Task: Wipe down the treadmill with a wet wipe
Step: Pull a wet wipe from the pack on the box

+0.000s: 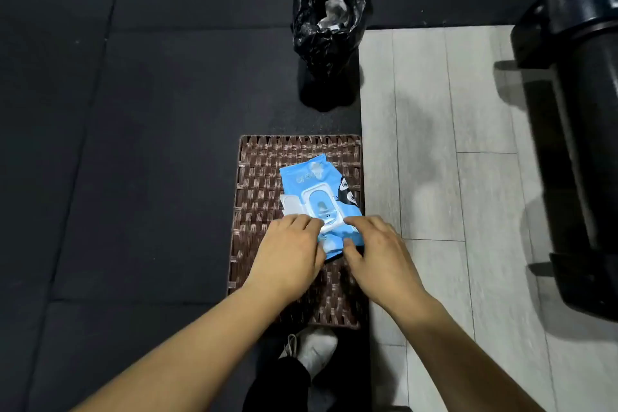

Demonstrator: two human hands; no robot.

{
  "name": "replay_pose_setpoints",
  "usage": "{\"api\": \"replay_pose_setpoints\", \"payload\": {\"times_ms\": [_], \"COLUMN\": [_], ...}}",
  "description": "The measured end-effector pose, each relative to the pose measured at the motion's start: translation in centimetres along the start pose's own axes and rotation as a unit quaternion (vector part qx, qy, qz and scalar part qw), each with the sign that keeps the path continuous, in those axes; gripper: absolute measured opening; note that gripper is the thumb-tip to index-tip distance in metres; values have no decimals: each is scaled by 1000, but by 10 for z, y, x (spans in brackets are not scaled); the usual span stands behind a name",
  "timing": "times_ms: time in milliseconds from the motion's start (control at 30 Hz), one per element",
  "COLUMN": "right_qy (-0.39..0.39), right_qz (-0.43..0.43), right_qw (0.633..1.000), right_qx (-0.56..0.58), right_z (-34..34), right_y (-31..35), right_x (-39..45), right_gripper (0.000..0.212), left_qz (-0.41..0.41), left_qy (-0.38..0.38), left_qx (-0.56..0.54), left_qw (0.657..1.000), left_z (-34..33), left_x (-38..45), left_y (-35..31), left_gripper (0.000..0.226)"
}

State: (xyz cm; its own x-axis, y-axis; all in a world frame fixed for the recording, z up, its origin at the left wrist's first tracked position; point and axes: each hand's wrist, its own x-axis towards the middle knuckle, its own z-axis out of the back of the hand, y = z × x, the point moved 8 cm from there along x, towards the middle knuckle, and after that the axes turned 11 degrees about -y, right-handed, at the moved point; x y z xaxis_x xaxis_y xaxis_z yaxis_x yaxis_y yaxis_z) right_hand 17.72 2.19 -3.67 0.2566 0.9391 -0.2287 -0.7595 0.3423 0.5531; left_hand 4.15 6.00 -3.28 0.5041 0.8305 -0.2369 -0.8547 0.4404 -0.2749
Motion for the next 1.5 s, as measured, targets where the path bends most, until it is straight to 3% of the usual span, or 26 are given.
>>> {"api": "replay_pose_setpoints", "payload": {"times_ms": [200, 333, 533, 767, 867, 1000, 1133, 1367, 1500], "right_qy": [12, 31, 33, 50, 79, 92, 81, 75, 55], "right_qz": [46, 67, 29, 71, 112, 207, 265, 313, 261], "right_qw": [998, 996, 999, 996, 987, 938, 903, 896, 936], "right_qx": [-33, -43, 0, 6, -88, -262, -329, -306, -230], "right_z": [-39, -54, -57, -64, -72, -85, -94, -109, -100], "right_y": [-3, -2, -6, 2, 7, 23, 22, 20, 11], "right_x": [38, 55, 70, 90, 97, 94, 76, 77, 88], "right_gripper": [37, 41, 42, 21, 17, 14, 11, 6, 13], "left_qz": [11, 56, 73, -8, -20, -31, -28, -41, -32], "left_qy": [40, 3, -38, -27, -6, 65, 73, 68, 37], "left_qx": [49, -3, -79, -58, -57, -41, -17, -17, -14], "left_qw": [998, 998, 994, 998, 998, 997, 997, 997, 999], "left_z": [-43, -53, -62, -68, -72, -85, -90, -109, -108], "left_x": [26, 29, 21, 9, 1, -9, -10, -10, -8], "left_y": [17, 28, 32, 22, 20, 14, 14, 17, 17], "left_gripper": [59, 71, 53, 57, 61, 59, 59, 54, 41]}}
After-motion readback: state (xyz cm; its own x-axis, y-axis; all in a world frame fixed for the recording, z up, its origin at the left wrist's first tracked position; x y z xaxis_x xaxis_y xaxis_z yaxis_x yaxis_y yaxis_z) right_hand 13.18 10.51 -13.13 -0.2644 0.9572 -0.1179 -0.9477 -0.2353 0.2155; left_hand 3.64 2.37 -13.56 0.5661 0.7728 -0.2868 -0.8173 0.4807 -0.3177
